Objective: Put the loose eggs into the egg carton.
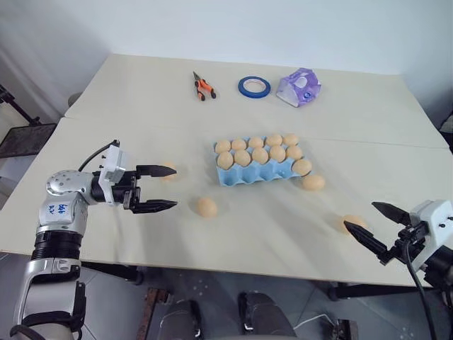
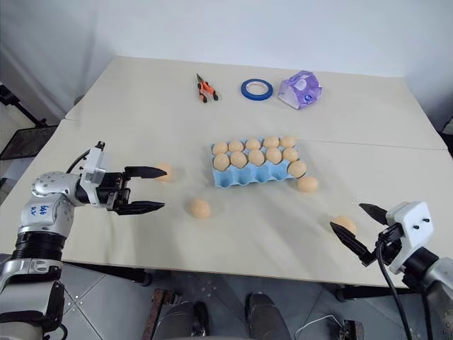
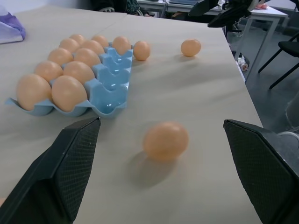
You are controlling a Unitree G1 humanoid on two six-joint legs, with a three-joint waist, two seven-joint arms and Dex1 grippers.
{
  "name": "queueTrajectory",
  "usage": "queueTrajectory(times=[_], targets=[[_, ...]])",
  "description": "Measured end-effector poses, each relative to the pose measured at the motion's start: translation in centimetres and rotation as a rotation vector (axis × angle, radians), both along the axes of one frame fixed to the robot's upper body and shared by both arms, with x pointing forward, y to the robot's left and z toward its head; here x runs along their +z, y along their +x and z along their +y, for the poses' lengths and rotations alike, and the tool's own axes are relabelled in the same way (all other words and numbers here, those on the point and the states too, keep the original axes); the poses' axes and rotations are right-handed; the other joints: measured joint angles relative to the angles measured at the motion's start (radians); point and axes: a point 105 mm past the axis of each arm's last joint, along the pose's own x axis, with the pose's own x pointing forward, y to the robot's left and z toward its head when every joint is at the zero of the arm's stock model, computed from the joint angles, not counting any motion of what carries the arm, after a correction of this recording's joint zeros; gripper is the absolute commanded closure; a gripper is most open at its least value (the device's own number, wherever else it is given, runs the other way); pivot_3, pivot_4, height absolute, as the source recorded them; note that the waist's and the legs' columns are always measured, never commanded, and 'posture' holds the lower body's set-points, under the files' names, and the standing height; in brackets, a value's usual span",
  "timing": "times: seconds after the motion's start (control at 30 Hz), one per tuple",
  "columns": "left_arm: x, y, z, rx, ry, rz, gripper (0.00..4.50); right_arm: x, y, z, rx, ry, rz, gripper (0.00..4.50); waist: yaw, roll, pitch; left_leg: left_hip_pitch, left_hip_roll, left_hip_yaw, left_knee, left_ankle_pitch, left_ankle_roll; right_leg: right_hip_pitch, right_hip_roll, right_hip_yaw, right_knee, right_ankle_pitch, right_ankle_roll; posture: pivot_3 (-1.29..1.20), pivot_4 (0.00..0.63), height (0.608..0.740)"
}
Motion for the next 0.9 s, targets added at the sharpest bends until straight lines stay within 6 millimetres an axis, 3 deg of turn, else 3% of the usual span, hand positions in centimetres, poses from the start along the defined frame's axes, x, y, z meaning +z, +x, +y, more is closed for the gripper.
queueTrajectory(times=[0.2, 0.5, 0.9], targets=[[0.0, 0.0, -0.3, -0.010, -0.006, -0.021, 0.01, -1.9, 0.6, -1.0, -0.128, -0.015, -0.004, 0.00, 0.002, 0.000, 0.000, 0.000, 0.000, 0.000, -0.003, 0.000, 0.000, 0.000, 0.000, -0.001, -0.001, 0.000, 0.000, 0.00, 0.150, 0.740], [-0.2, -0.5, -3.7, -0.125, -0.085, -0.046, 0.01, -3.6, 0.3, -1.4, -0.243, -0.007, -0.022, 0.00, 0.001, 0.001, 0.000, 0.000, 0.000, 0.000, -0.003, 0.000, -0.001, 0.000, 0.000, -0.001, -0.002, 0.000, 0.000, 0.00, 0.150, 0.740], [0.1, -0.4, -4.4, -0.143, -0.102, -0.054, 0.01, -6.4, 2.2, -0.4, -0.256, 0.074, 0.047, 0.00, 0.001, 0.002, 0.001, 0.000, -0.001, -0.001, -0.003, 0.000, 0.000, 0.000, 0.000, -0.001, -0.001, 0.000, 0.000, 0.00, 0.150, 0.740]])
